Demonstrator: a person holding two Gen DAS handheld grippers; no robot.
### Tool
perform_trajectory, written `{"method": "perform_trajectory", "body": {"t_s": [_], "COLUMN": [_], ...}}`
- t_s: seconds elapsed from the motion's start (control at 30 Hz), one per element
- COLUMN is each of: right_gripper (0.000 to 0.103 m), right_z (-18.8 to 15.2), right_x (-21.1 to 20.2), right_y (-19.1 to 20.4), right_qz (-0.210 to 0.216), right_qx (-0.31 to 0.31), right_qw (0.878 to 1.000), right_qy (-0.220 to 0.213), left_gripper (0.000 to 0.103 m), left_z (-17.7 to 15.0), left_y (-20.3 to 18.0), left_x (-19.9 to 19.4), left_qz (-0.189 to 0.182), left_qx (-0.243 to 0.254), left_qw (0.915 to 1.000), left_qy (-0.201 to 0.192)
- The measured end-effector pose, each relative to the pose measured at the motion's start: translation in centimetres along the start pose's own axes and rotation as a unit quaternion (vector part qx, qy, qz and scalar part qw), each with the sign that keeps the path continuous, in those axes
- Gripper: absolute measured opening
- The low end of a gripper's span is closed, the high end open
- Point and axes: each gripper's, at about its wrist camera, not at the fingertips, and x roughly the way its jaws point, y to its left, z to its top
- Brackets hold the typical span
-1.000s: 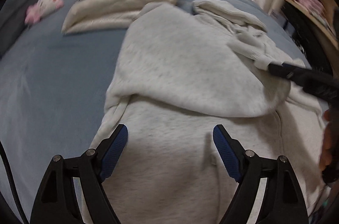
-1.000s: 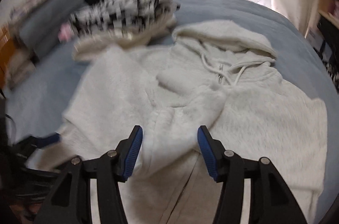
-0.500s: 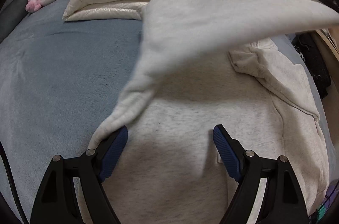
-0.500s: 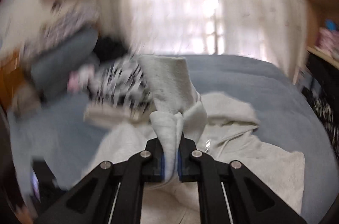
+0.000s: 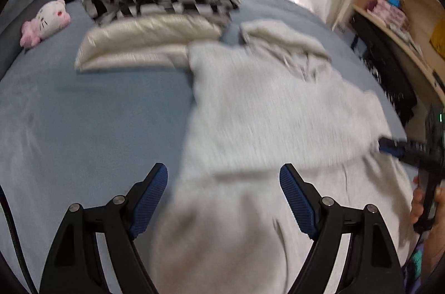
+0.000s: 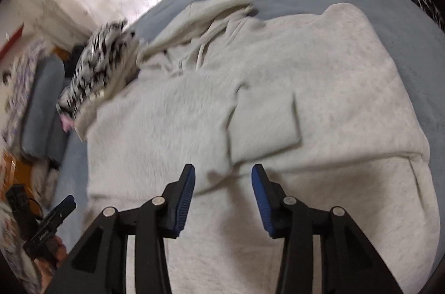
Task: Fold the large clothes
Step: 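Grasp the hoodie side edge with the left tool and lift it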
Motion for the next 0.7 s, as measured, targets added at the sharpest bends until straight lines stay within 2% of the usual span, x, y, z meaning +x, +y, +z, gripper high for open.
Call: {"method": "perform_trajectory", "body": {"t_s": [0.13,0.23,0.27,0.4,0.57,0.6,0.63,0.7], "right_gripper": [0.043,0.043,0.043,0.043,0.043,0.043,0.043,0.043], "right_z": [1.3,2.0,2.0,2.0,2.1,2.2,2.2,2.1], "right_x": [0.5,1.7,2.1,2.9,3.2,3.3,3.4,3.5], "right_y": [-0.7,-0.2,-0.2,0.0,0.0,-0.1,0.0,0.0], "right_qz": [0.026,0.033,0.033,0.033,0.031,0.03,0.028,0.026], "right_qx": [0.024,0.029,0.033,0.031,0.02,0.018,0.017,0.016], "right_qw": [0.999,0.999,0.999,0.999,0.999,0.999,0.999,0.999], "right_qy": [-0.007,-0.005,-0.002,-0.001,-0.007,-0.008,-0.009,-0.01], "left_gripper": [0.084,0.084,0.084,0.084,0.084,0.078,0.06,0.034], "left_z": [5.7,9.2,9.9,11.8,12.0,12.0,12.1,12.7], "left_y": [3.0,5.0,5.7,7.4,7.8,7.6,7.4,6.8], "left_x": [3.4,7.4,8.8,13.6,17.9,18.3,18.4,17.9], "left_qz": [-0.038,-0.09,-0.097,-0.119,-0.174,-0.177,-0.177,-0.171], "left_qx": [-0.041,-0.083,-0.098,-0.146,-0.174,-0.176,-0.177,-0.167], "left_qw": [0.9982,0.9911,0.9884,0.9772,0.96,0.9589,0.9598,0.9647], "left_qy": [0.02,0.051,0.063,0.098,0.134,0.134,0.127,0.11]}}
